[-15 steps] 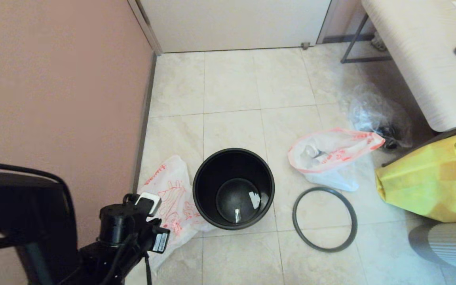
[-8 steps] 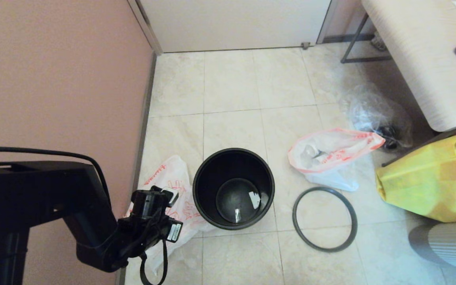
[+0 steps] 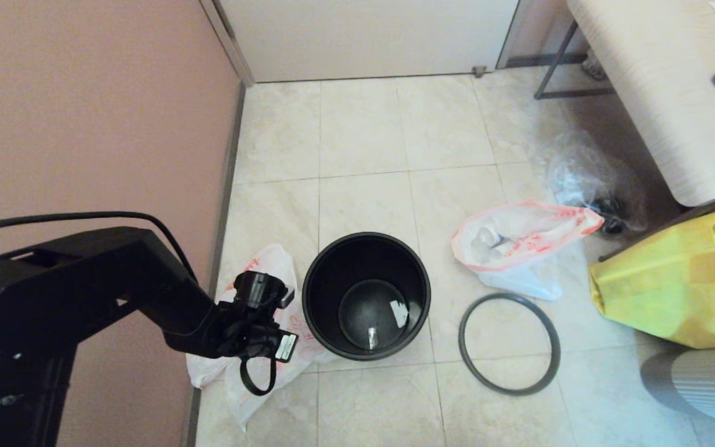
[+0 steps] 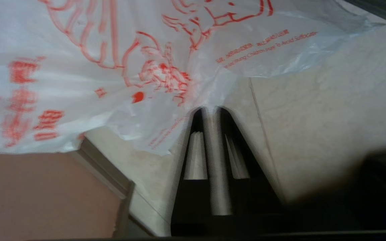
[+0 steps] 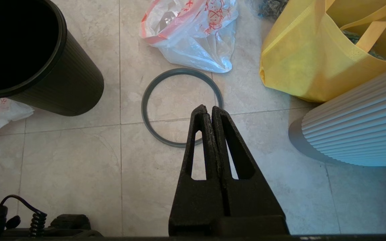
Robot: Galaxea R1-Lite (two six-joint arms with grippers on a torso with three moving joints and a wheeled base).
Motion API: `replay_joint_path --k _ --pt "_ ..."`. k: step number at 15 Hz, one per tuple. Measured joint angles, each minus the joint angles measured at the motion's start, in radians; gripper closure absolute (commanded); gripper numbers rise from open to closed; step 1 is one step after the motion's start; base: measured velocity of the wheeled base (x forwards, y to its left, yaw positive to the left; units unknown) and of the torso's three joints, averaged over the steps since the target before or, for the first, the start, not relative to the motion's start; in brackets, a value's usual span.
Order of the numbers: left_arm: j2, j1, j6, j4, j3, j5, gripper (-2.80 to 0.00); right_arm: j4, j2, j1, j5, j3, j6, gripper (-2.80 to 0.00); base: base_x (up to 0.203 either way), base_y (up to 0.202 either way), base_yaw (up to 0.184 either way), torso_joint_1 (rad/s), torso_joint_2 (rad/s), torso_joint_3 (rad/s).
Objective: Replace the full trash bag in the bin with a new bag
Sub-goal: Pick up a new trash bag
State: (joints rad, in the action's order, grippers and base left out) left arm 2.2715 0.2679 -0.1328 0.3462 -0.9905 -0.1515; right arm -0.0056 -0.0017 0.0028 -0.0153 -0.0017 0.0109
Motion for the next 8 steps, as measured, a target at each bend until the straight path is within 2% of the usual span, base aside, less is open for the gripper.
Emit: replay_joint_path --k 3,8 --pt "0.065 0.000 0.024 -0.127 -0.126 0.005 -2.80 0.000 0.000 0.000 0.000 0.000 0.000 0.00 0.000 0.000 0.000 0.000 0.00 0.000" --pt "0.169 -0.004 0.061 -0.150 -0.290 0.006 -2.80 0.000 0.000 0.000 0.000 0.000 0.000 0.00 0.000 0.000 0.000 0.000 0.00 0.000"
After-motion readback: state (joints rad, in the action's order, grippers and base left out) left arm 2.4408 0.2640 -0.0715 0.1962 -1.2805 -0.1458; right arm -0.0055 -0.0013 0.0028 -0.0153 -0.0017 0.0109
